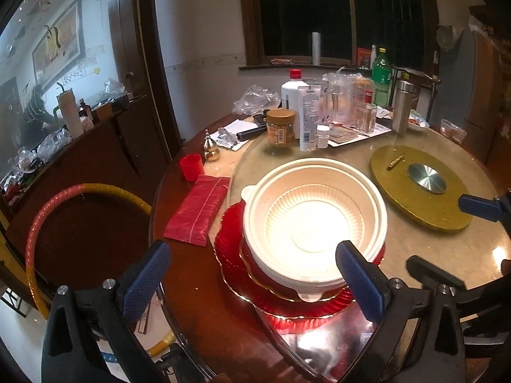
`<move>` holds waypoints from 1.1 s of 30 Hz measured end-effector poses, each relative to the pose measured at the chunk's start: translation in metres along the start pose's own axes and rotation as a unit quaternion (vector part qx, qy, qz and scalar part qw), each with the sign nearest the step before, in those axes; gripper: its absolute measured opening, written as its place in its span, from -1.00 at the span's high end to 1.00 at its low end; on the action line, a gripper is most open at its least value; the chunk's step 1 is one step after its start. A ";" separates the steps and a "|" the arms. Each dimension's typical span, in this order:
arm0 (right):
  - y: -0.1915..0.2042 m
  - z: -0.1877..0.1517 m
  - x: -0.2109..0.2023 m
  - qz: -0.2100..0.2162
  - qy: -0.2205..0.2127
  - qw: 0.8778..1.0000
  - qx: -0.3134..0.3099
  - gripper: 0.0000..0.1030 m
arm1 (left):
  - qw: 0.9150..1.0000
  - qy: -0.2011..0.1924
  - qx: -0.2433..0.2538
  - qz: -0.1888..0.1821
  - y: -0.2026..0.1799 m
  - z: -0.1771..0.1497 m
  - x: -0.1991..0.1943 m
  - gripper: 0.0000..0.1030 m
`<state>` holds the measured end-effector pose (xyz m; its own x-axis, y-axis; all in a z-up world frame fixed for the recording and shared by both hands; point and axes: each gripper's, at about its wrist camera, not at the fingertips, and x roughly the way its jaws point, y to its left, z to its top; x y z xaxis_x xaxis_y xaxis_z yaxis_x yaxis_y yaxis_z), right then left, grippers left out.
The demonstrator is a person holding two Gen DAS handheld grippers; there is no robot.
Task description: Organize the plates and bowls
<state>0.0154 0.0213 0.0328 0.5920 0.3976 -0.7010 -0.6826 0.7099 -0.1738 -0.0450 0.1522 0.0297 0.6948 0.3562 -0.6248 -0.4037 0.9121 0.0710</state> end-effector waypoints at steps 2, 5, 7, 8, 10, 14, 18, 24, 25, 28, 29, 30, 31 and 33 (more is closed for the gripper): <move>0.000 -0.001 0.001 0.005 0.004 1.000 0.003 -0.84 | 1.000 0.004 -0.003 -0.003 0.001 -0.002 0.000 -0.99; 0.001 -0.002 0.002 -0.003 0.010 1.000 0.008 -1.00 | 1.000 0.006 -0.003 -0.002 0.002 -0.004 0.000 -0.99; 0.002 -0.002 0.003 -0.009 0.013 1.000 0.008 -1.00 | 1.000 0.005 -0.004 -0.001 0.004 -0.004 -0.001 -0.99; 0.003 -0.002 0.003 -0.011 0.013 1.000 0.008 -1.00 | 1.000 0.005 -0.005 -0.002 0.004 -0.005 -0.001 -0.99; 0.005 -0.001 0.001 -0.012 0.011 1.000 0.008 -1.00 | 1.000 0.004 -0.007 -0.004 0.005 -0.005 -0.003 -0.99; 0.011 0.001 0.001 -0.013 0.013 1.000 0.002 -1.00 | 1.000 0.007 -0.010 -0.008 0.007 -0.006 -0.002 -0.99; 0.017 0.000 0.002 -0.012 0.018 1.000 -0.004 -1.00 | 1.000 0.015 -0.014 -0.018 0.009 -0.008 0.000 -0.99; 0.018 0.000 0.003 -0.013 0.021 1.000 -0.009 -1.00 | 0.999 0.022 -0.020 -0.032 0.010 -0.007 0.001 -1.00; 0.018 0.000 0.004 -0.014 0.023 1.000 -0.009 -1.00 | 0.999 0.023 -0.020 -0.032 0.009 -0.007 0.001 -1.00; 0.018 -0.002 0.007 -0.016 0.029 0.999 -0.011 -1.00 | 0.999 0.024 -0.017 -0.031 0.007 -0.007 0.002 -1.00; 0.018 -0.002 0.007 -0.017 0.030 0.999 -0.012 -1.00 | 0.999 0.025 -0.017 -0.032 0.006 -0.008 0.003 -1.00; 0.018 -0.003 0.007 -0.018 0.031 0.999 -0.013 -1.00 | 0.999 0.026 -0.017 -0.032 0.006 -0.008 0.004 -1.00; 0.017 -0.002 0.007 -0.018 0.031 0.999 -0.013 -1.00 | 0.999 0.027 -0.019 -0.029 0.006 -0.008 0.004 -1.00; 0.018 -0.002 0.007 -0.018 0.030 0.999 -0.014 -1.00 | 0.999 0.025 -0.021 -0.017 0.006 -0.007 0.005 -1.00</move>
<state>0.0065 0.0353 0.0232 0.5898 0.3355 -0.7346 -0.6740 0.7056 -0.2189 -0.0483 0.1579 0.0214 0.6783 0.3142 -0.6642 -0.4060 0.9137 0.0176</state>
